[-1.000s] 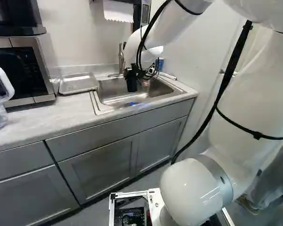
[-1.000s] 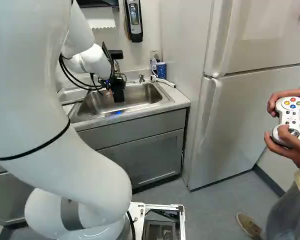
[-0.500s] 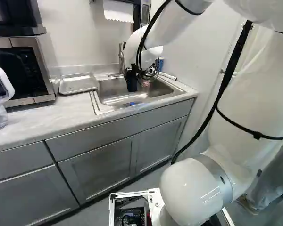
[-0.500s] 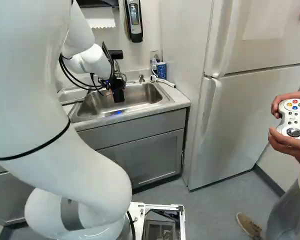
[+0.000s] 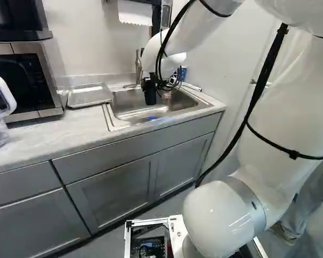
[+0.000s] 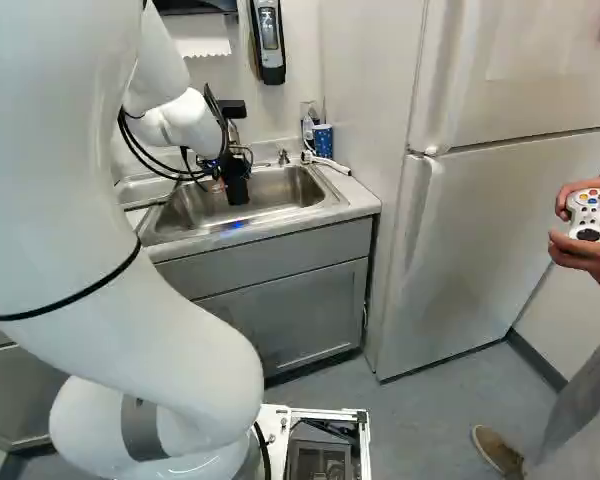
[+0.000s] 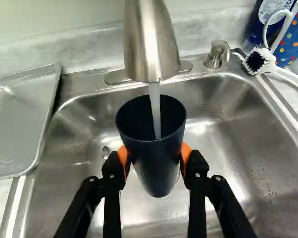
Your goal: Rinse the cup and place it in the tray
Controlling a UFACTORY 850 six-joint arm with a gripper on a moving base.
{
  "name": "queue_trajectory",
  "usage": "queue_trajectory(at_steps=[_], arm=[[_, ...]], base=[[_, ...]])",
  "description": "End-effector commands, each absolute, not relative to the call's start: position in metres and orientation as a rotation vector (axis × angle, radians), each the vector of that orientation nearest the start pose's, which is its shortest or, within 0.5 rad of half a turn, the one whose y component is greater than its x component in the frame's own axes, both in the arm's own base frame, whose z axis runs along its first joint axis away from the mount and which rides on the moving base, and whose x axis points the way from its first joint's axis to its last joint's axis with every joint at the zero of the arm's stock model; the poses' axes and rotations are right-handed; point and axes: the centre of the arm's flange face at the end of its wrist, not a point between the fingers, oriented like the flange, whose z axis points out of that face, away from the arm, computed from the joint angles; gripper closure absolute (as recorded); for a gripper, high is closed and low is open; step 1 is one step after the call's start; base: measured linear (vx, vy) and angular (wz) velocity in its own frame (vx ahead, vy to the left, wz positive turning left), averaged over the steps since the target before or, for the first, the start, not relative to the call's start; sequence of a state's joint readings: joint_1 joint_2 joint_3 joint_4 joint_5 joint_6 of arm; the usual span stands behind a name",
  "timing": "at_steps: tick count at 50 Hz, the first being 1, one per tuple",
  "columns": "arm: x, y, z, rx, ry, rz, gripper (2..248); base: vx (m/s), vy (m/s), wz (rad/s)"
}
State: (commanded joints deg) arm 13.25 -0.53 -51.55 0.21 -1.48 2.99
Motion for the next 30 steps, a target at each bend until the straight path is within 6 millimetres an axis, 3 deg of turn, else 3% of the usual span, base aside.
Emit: queue_trajectory(at_steps=[30], arm=[[0.4844,0.1140,0.5442,-2.738,-0.241,-1.255,129]], base=[[0.000,0.000,0.000]])
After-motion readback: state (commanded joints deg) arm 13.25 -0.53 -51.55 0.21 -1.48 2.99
